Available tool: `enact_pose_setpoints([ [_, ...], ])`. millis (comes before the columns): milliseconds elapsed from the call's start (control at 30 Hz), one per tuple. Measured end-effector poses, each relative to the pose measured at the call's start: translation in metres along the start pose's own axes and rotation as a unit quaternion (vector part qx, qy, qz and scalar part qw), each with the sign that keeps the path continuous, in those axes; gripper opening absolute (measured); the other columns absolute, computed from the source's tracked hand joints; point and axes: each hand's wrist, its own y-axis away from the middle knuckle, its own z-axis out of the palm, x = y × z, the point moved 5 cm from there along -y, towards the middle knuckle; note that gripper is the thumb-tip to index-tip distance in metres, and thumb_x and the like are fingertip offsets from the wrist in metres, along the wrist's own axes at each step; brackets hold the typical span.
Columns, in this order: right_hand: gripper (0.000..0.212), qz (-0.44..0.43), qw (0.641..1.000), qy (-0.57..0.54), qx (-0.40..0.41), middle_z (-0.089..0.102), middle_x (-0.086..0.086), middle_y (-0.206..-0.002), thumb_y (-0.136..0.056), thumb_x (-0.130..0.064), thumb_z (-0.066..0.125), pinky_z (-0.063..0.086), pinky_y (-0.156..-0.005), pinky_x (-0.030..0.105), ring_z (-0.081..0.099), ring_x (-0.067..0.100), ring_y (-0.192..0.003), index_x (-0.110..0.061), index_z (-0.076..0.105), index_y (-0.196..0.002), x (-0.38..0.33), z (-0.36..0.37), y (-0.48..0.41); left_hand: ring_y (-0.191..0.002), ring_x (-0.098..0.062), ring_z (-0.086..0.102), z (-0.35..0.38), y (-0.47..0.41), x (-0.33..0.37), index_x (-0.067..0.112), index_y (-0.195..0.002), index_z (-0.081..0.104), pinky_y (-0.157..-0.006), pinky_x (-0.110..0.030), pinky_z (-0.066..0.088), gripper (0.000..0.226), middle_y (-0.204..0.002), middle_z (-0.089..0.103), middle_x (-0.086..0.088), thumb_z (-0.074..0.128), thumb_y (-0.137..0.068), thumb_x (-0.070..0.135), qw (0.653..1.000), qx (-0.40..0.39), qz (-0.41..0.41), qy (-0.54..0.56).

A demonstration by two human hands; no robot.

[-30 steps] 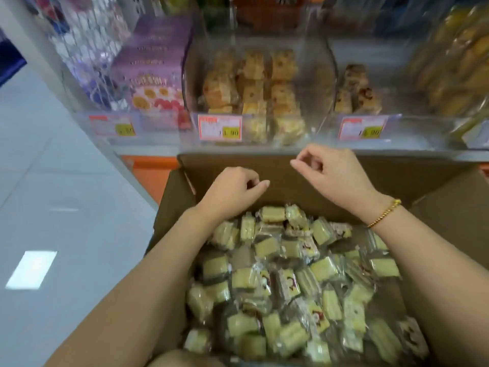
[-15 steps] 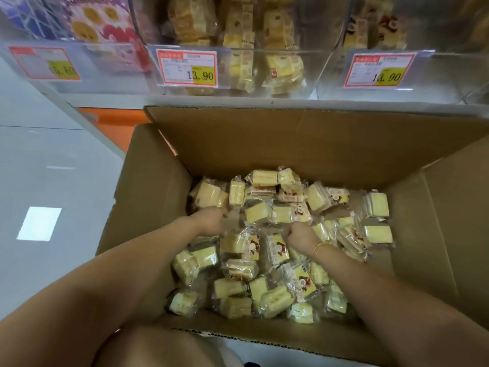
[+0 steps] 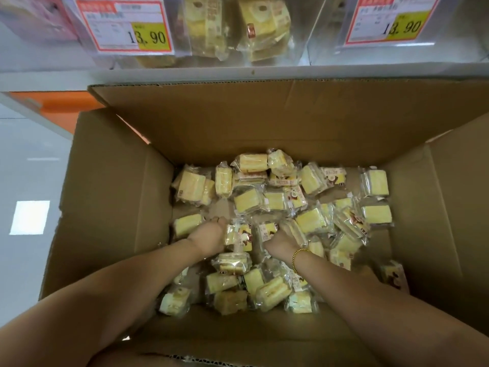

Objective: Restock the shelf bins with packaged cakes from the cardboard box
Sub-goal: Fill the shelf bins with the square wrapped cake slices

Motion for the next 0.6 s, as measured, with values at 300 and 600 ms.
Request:
enact_pose_setpoints([
  [300,0.009,0.022,0.998,-0.051,-0.019,0.046,0.005,-0.072,-0.092,-0.014,0.051,0.047,-0.072,0.032,0.053,0.022,-0.076,-0.005,0.050,-0.088,0.000,-0.001,-0.005,-0.113,-0.033,0.062,-0.048,0.015,-0.026,0.009,-0.132,0.046,-0.096,-0.049,0.051,0.058,-0.123,0.064,-0.019,0.068,-0.078,0.007,0.638,-0.223,-0.062,0.735],
  [600,0.041,0.023,0.997,-0.070,-0.019,0.059,0.013,-0.110,-0.093,-0.013,0.056,0.049,-0.094,0.033,0.057,0.023,-0.105,0.005,0.047,-0.130,0.000,0.000,-0.012,-0.099,-0.037,0.067,-0.055,0.022,-0.027,0.006,-0.122,0.051,-0.087,-0.049,0.055,0.044,-0.106,0.068,-0.022,0.062,-0.080,0.013,0.574,-0.199,-0.073,0.791],
])
